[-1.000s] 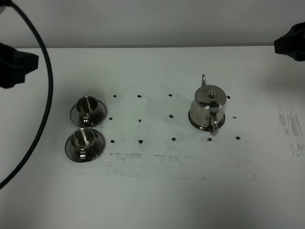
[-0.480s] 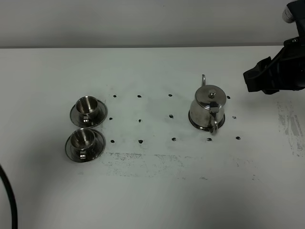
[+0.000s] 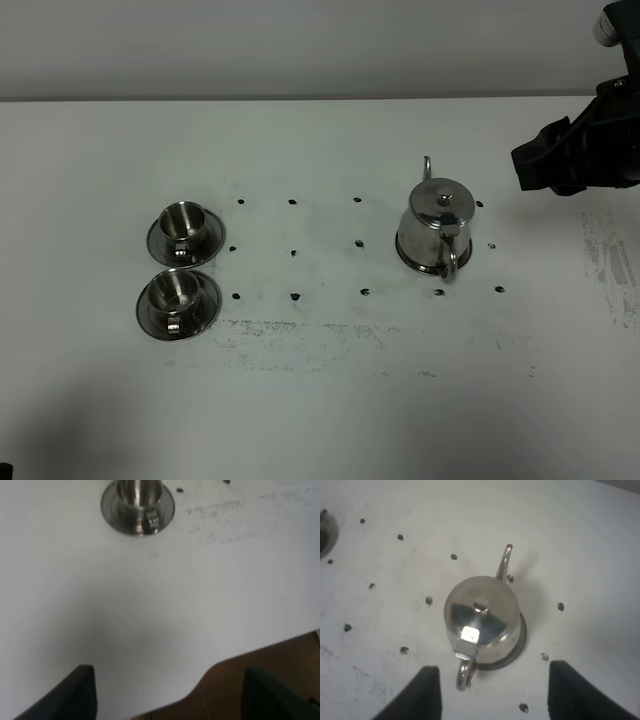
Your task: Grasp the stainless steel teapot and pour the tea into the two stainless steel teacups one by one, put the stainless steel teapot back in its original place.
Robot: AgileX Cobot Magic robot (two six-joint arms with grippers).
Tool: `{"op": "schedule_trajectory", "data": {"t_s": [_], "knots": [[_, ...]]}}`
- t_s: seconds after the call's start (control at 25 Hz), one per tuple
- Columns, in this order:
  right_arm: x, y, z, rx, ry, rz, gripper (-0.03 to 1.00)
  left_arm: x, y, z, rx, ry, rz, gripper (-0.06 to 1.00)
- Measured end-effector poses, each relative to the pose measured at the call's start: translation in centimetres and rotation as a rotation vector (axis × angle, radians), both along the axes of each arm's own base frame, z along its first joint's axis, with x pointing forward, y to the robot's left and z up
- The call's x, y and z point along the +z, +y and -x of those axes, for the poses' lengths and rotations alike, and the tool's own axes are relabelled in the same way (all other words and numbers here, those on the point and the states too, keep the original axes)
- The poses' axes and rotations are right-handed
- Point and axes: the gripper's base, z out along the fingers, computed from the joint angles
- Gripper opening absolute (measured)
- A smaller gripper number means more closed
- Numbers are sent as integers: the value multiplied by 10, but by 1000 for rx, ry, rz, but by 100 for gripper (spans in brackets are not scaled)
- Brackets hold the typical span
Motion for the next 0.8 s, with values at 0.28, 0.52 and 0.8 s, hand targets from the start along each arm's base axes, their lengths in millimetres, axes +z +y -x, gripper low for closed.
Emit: {"op": "schedule_trajectory", "data": {"t_s": [0.28, 0.52, 0.8], "knots": [[0, 1, 0, -4, 3, -18, 47, -10, 13, 12, 171, -13, -5, 59], [-2, 1, 0, -8, 2, -18, 47, -12, 18, 13, 242, -20, -6, 59], [-1, 1, 0, -10, -4, -18, 47, -10, 20, 24, 332, -100, 4, 59]]}}
